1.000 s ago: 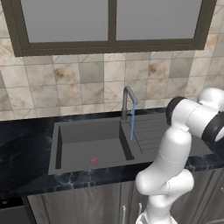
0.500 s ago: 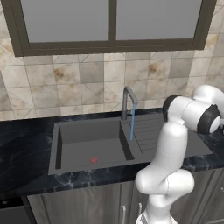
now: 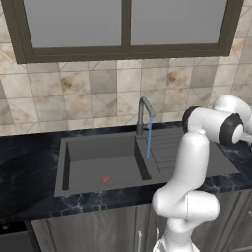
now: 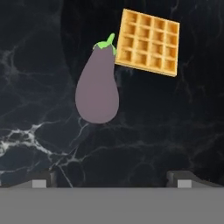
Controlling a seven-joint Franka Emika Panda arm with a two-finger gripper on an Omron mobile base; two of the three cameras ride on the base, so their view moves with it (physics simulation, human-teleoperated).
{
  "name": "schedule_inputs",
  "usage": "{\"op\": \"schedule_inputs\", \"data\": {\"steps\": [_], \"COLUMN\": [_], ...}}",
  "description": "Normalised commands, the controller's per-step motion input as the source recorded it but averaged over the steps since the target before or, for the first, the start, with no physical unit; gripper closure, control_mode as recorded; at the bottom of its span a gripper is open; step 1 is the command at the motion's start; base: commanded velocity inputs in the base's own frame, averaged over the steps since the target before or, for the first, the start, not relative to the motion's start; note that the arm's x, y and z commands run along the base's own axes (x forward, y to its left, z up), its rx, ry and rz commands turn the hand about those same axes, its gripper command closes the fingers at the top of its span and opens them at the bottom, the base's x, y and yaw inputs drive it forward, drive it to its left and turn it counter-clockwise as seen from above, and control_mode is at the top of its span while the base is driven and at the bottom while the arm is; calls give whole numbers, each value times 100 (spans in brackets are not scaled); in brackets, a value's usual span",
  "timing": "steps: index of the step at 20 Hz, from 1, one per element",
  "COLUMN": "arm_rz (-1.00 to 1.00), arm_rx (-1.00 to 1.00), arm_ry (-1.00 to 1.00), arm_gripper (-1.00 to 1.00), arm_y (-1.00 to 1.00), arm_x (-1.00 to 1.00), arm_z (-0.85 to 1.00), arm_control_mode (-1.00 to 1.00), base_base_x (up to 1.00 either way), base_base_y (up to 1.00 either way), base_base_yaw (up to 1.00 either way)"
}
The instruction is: Turn on the sink faucet. Then move the eggplant from the counter to the sink. Turn off the sink. Move the vegetable from the sink to the pot next to the stove. Finally move the pot to the front right burner.
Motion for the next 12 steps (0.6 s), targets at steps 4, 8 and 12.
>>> {"op": "schedule_inputs", "data": {"steps": [4,8,12], "arm_rz": [3,1,0], "arm_rx": [1,1,1], "arm_ry": [0,0,0], "arm_gripper": [-100,-100,-100], "arm_y": [-7,-7,-7], "arm_x": [19,20,17], "arm_z": [-13,-11,-9], "arm_control_mode": [-100,-100,-100], "base_base_x": [0,0,0], "base_base_y": [0,0,0], "base_base_yaw": [0,0,0]}}
